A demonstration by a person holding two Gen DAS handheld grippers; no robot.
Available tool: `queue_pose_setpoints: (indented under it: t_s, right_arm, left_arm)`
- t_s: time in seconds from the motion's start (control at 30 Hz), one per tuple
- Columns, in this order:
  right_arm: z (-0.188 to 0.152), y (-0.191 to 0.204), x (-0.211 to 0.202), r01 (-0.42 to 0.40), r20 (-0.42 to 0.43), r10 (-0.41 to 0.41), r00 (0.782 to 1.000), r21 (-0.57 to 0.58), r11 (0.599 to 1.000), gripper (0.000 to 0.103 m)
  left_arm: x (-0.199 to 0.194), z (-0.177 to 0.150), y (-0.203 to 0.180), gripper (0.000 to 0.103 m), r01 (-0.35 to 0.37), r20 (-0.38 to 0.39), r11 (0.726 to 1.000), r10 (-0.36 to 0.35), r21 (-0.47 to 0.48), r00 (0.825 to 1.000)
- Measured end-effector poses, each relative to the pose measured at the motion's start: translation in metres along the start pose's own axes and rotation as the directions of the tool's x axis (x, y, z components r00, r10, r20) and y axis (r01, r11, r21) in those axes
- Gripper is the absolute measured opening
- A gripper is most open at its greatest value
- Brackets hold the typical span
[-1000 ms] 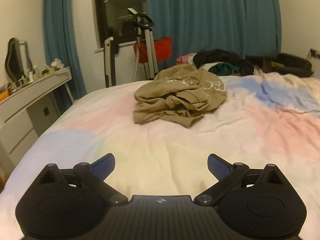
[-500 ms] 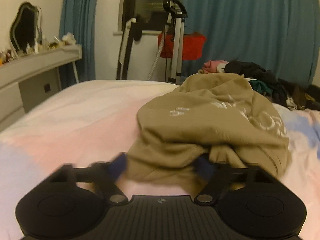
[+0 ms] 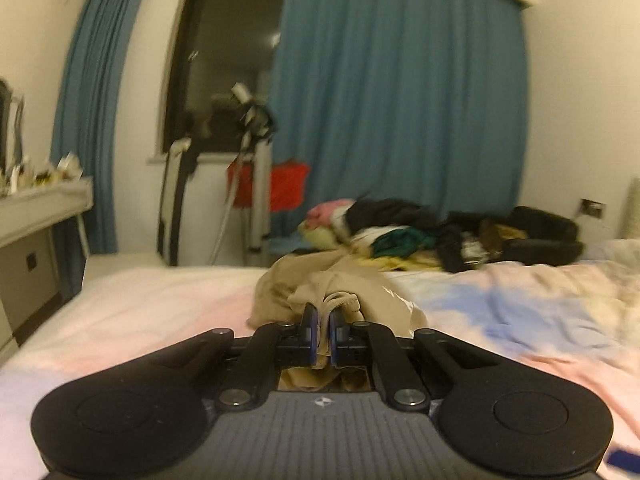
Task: Fold clothes
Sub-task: 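Reach both grippers to the crumpled khaki T-shirt and close on it, then lift the T-shirt with both grippers and shake it out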
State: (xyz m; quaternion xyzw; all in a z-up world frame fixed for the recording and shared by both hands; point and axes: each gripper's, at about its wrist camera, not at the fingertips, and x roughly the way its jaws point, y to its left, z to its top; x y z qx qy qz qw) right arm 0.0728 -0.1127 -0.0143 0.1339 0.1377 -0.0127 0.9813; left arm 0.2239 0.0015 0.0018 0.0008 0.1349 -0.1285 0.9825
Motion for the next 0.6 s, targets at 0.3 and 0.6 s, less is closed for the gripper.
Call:
queue_pose_setpoints:
  t_s: [0.3,0.6]
  right_arm:
    - [0.019,0.007,-0.054,-0.008,0.056,0.010,0.998,-0.037,0.999,0.093]
    - [-0.008,0.036,-0.066,-0.231,-0.162,0.221,0.962,-0.044,0.972,0.092]
  left_arm:
    - [-0.160,-0.005,-0.056,0.005,0.074,0.119,0.997,-0.070,-0.029,0.990]
    - [-0.240,-0.030,-0.043,0.006,0.125,0.193,0.972,-0.086,-0.199,0.977]
